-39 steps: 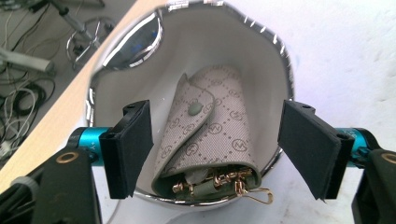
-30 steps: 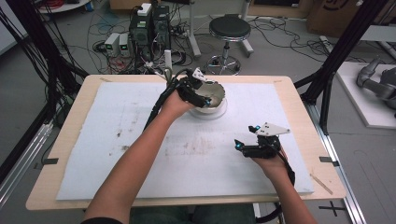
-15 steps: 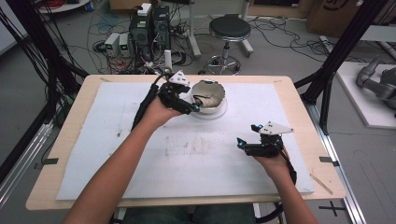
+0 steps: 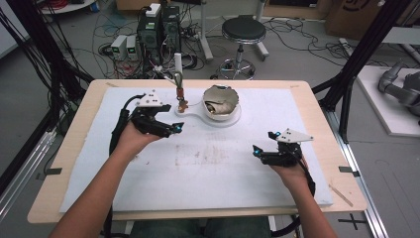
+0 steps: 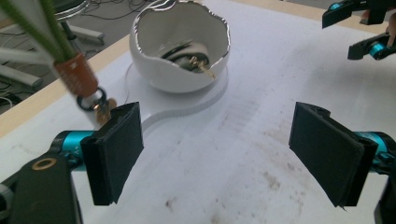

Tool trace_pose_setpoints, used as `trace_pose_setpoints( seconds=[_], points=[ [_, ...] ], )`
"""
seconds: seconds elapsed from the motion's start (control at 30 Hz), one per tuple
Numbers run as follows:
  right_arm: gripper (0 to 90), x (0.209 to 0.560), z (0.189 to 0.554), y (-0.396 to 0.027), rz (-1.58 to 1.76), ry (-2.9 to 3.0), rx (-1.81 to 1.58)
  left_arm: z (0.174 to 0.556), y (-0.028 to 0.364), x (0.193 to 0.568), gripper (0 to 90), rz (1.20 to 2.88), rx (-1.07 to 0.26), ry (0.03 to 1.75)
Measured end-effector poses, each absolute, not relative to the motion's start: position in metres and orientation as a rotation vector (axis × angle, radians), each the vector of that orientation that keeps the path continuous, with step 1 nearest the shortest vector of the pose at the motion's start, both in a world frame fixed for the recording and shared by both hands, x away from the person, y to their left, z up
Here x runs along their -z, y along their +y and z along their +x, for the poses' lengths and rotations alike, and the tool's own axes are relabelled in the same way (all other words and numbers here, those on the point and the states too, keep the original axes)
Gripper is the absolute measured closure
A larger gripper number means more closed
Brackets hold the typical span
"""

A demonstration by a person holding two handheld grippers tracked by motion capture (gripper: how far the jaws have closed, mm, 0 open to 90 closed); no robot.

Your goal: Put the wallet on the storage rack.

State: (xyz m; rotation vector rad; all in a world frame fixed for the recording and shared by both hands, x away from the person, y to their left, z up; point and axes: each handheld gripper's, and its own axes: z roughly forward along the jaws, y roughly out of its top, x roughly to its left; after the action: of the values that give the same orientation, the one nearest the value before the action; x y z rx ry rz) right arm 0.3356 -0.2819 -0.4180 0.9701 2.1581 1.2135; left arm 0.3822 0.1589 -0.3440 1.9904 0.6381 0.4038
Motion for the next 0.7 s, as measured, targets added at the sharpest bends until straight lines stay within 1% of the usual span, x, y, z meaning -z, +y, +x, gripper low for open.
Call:
trace_pose_setpoints(
  seconds=[0.17,0.27,0.4,0.5,0.7],
  points=[
    [20.3,0.417,0.336,-0.279,0.959,2.162,-1.207,0.372,0.178,0.351,17.6,1.967,-0.432,0.666],
    [20.3,0.418,0.337,-0.279,0.965,2.16,-1.212,0.367,0.183,0.358,17.6,1.963,-0.431,0.679],
    [20.2,0.418,0.338,-0.28,0.971,2.157,-1.22,0.36,0.186,0.368,17.6,1.961,-0.418,0.68],
    [20.2,0.418,0.339,-0.281,0.978,2.154,-1.222,0.352,0.19,0.373,17.6,1.925,-0.402,0.684],
    [20.2,0.418,0.341,-0.283,0.992,2.15,-1.232,0.335,0.21,0.389,17.4,1.873,-0.383,0.708]
  ],
)
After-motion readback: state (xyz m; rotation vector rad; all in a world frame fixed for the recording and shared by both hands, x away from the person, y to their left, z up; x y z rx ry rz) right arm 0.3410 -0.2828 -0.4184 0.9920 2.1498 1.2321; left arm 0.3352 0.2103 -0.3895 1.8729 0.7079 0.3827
